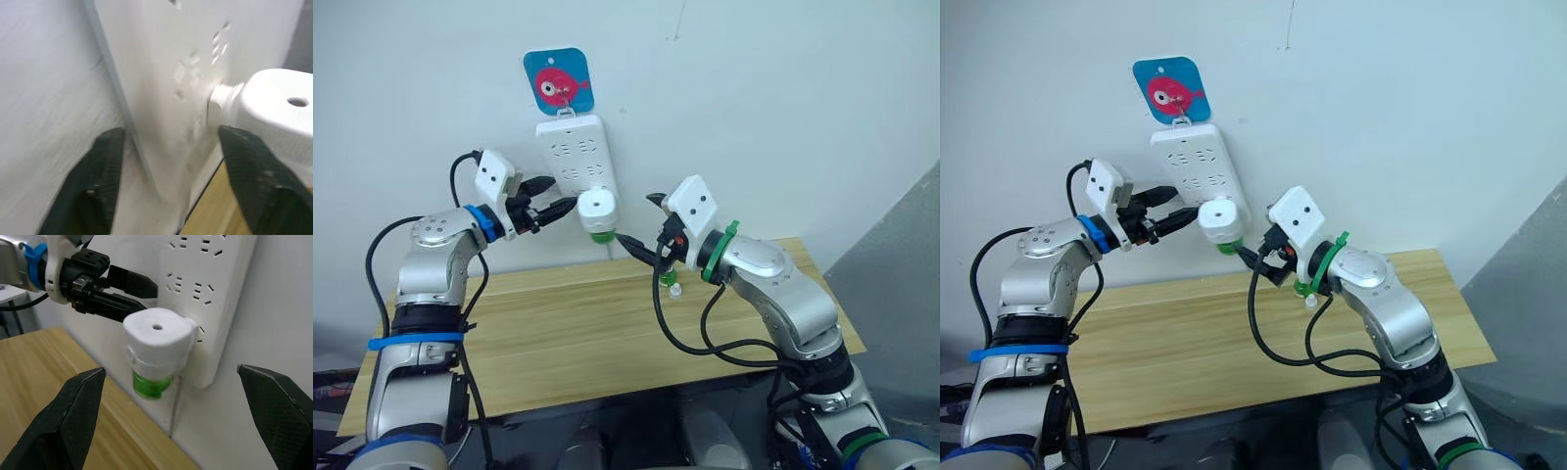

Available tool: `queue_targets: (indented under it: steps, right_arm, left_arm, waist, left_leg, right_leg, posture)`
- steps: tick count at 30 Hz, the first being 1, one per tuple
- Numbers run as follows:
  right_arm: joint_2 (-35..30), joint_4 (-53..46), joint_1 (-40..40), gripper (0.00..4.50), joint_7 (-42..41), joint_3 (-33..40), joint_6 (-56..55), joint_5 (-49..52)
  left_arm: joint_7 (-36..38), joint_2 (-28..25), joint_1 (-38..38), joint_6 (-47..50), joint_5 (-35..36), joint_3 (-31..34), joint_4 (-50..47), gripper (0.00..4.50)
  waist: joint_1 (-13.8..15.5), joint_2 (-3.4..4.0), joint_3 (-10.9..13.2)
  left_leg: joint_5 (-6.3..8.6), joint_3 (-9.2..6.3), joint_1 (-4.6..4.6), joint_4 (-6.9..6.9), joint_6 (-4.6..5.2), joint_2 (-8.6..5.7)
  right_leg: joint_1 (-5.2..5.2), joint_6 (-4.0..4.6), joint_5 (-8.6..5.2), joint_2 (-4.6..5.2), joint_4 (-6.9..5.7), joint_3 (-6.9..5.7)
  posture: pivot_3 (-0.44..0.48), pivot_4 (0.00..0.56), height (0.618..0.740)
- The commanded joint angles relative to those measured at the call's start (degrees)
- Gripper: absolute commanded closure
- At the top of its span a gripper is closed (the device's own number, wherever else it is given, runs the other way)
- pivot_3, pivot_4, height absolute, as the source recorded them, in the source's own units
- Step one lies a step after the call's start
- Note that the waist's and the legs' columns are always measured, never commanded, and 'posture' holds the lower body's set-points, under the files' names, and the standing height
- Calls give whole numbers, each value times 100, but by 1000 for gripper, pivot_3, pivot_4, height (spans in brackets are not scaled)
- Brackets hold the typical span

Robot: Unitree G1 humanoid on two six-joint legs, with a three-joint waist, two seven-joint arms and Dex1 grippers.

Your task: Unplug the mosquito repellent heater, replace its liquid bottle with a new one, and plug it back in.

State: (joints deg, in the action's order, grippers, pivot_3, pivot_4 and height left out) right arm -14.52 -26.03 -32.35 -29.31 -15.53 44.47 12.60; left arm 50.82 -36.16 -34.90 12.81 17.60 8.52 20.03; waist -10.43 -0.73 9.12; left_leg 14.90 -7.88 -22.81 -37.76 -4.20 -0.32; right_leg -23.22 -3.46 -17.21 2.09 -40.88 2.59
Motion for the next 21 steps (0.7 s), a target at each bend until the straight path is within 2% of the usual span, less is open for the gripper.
queue_targets:
  steps: [1, 5, 7, 9, 12, 18, 19, 21]
  right_arm:
    - [-42, -286, -47, 0, -202, -13, -37, 208]
    - [-27, -255, -92, 0, -313, -83, -13, 350]
    - [-24, -179, -103, 361, -345, -200, -48, 323]
    - [-29, -85, -106, 881, -359, -311, -109, 257]
    - [-27, 79, -142, 2048, -313, -457, -243, 102]
    - [206, 631, -360, 4214, 18, -613, -478, -293]
    - [258, 702, -378, 4478, 78, -621, -501, -344]
    - [366, 841, -416, 4478, 199, -620, -558, -456]
  left_arm:
    - [-139, -237, 153, -87, 37, 316, -320, 19]
    - [-101, -457, 477, 35, 142, 443, -634, 19]
    - [264, -717, 934, 209, 279, 450, -1131, 0]
    - [637, -951, 1418, 443, 481, 424, -1705, 0]
    - [1089, -1225, 2112, 962, 965, 391, -2699, 0]
    - [1210, -1399, 2869, 1912, 1838, 424, -4277, 0]
    - [1185, -1411, 2972, 1976, 1900, 442, -4444, 0]
    - [1091, -1411, 3111, 2053, 1957, 479, -4652, 0]
  waist:
    - [49, 0, 0]
    - [140, 0, 0]
    - [191, 0, 0]
    - [239, 0, 0]
    - [276, -1, 2]
    - [476, 0, 2]
    - [492, 0, 2]
    - [532, 0, 2]
  left_leg:
    - [0, 0, -1, 0, 0, -2]
    - [0, 0, -3, 1, 0, -2]
    - [0, 1, -3, 0, 0, -2]
    - [0, 6, 0, 3, 0, -2]
    - [0, 8, 0, 5, 0, 0]
    - [0, 7, 2, 3, 0, 2]
    - [0, 8, 3, 3, 0, 4]
    - [0, 9, 4, 3, 0, 5]
  right_leg:
    - [0, 0, 0, 3, 1, 0]
    - [-1, 0, 0, 5, 3, -1]
    - [-1, 0, 0, 5, 3, -1]
    - [-1, 0, 0, 5, 3, 4]
    - [-1, 1, -1, 5, 4, 5]
    - [3, 1, -1, 1, 2, 1]
    - [4, 1, -1, 0, 2, 2]
    - [4, 2, -1, -2, 2, 2]
  posture:
    - [-62, 111, 734]
    - [-53, 117, 734]
    - [-42, 120, 734]
    - [-35, 122, 734]
    - [-23, 123, 734]
    - [-13, 128, 734]
    - [-10, 128, 734]
    - [-6, 129, 734]
